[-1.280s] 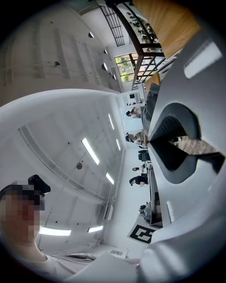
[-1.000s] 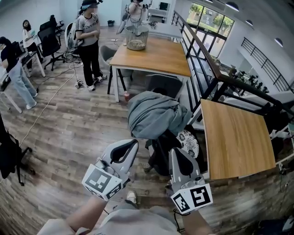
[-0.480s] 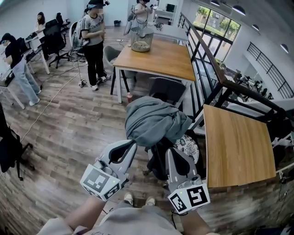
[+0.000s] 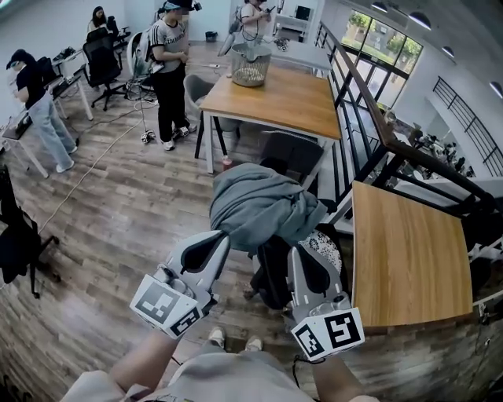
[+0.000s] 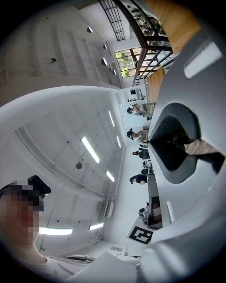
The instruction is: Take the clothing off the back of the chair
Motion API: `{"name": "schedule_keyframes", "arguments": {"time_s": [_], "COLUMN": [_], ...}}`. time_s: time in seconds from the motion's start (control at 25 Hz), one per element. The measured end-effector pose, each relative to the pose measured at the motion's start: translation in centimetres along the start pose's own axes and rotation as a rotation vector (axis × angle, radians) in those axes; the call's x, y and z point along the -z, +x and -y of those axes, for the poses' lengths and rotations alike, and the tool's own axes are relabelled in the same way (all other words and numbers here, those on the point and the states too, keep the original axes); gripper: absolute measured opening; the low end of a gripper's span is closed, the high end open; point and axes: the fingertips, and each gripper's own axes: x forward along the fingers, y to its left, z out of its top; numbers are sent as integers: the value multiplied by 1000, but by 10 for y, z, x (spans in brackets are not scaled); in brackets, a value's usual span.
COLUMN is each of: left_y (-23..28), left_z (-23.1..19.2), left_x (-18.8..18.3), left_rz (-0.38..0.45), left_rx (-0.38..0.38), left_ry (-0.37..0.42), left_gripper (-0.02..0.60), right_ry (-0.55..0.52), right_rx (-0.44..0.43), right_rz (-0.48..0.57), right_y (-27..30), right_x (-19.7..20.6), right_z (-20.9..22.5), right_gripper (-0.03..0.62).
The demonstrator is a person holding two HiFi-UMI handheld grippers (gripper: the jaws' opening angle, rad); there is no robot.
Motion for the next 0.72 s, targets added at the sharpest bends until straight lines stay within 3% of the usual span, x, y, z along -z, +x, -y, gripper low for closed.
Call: {"name": "schedule_keyframes", "arguments": {"time_s": [0.08,0.16,0.4,0.56,0.72], "left_y": [5,12,41,55,67], "left_z": [-7,-16,-43,-66,-80], "left_x": [-6,-10,-14,-11,13], "left_rz": [-4,-24,-62,-13,-68], "left_rx": [-23,-29,-40,-40,-19], "left_ry": [2,-4,-3,-107,-127], "left_gripper": [2,88,257,385,437], "right_ry": [-27,-53,-29,22,90], "right_rx": [-11,-21,-21,-17,-5], "right_rz": [4,10,18,-15,-75], "right_y": [5,13,40,59,72], "right_x": [-10,-20,-35,-19,13], "right_z": [6,14,47,74,101], "right_gripper": [12,90,297,409,488]}}
